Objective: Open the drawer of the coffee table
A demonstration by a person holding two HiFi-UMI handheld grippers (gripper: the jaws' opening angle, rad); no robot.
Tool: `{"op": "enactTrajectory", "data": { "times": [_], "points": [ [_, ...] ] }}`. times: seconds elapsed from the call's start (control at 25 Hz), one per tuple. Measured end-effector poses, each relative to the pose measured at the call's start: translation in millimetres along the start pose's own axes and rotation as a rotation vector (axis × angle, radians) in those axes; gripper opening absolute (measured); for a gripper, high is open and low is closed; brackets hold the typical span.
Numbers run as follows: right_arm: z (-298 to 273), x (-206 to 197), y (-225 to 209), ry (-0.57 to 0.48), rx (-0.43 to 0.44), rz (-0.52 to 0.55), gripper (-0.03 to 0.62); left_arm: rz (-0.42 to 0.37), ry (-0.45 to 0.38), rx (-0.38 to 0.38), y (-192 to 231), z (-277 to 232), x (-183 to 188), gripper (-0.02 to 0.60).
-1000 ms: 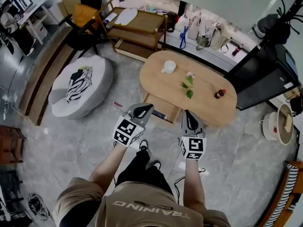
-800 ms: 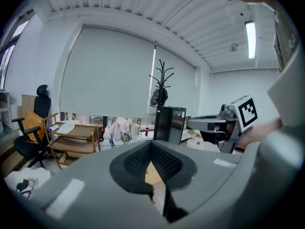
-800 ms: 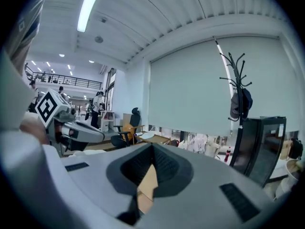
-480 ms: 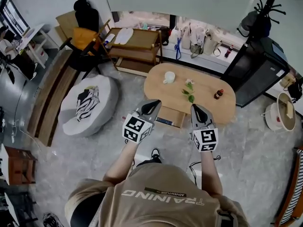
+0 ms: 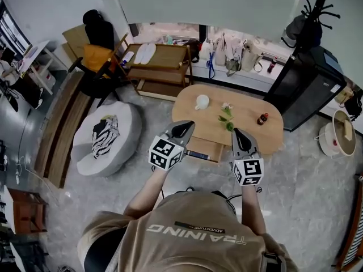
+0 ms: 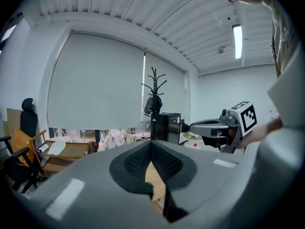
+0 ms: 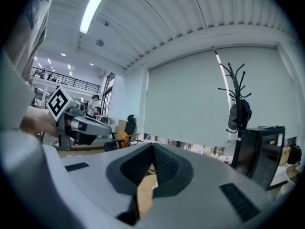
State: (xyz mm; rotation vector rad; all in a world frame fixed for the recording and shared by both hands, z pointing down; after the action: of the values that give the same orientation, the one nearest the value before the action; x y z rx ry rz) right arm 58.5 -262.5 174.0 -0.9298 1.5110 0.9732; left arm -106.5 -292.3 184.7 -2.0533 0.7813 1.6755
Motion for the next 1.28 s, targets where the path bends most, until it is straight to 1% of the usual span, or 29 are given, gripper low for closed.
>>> {"op": "enactTrajectory", "data": {
  "times": [0.2,0.28,0.52,0.68,0.84,0.92,1.12,1.28],
  "points": [
    [-12.4,19.8,-31.1,-0.040,0.016,-0.007,0.005,0.003,-0.040,0.017,5.5,-25.9,23.4,0.006],
    [-15.5,30.9,-41.4,-0.066,0.019,-0.004,0.005,-0.009,-0.058,0.022,4.8,-34.9,34.5,0.006],
    [-20.6,46.8,-46.8,-0.102,0.042,0.012,0.005,-0.038,-0.093,0.050,4.8,-36.9,56.6,0.006],
    [-12.3,49.6,-41.4,-0.100,0.045,0.020,0.005,-0.041,-0.096,0.061,4.5,-31.3,56.9,0.006],
    [-2.8,45.1,-43.4,-0.080,0.030,0.017,0.005,-0.003,-0.100,0.049,-2.5,-32.9,51.3,0.006],
    [1.8,42.1,-44.6,-0.071,0.026,0.015,0.005,0.003,-0.102,0.050,-6.9,-34.1,49.4,0.006],
    [13.2,43.1,-36.3,-0.060,0.016,0.023,0.005,-0.044,-0.078,0.062,-17.8,-24.1,45.3,0.006],
    [21.5,48.2,-26.2,-0.064,0.030,0.049,0.005,-0.061,-0.095,0.083,-22.9,-13.5,48.1,0.006]
  ]
}}
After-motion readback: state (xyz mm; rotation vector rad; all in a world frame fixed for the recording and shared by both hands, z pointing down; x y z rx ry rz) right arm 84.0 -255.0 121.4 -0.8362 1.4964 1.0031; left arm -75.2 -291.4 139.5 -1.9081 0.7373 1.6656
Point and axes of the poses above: the fingertips, and each gripper's own axes: z backward along the fingers, y to its left, x out of its top, the point moved 2 cm from there along z, backward along the fingers, and after that the axes turned 5 degrees about -x, right-handed, at the moved point
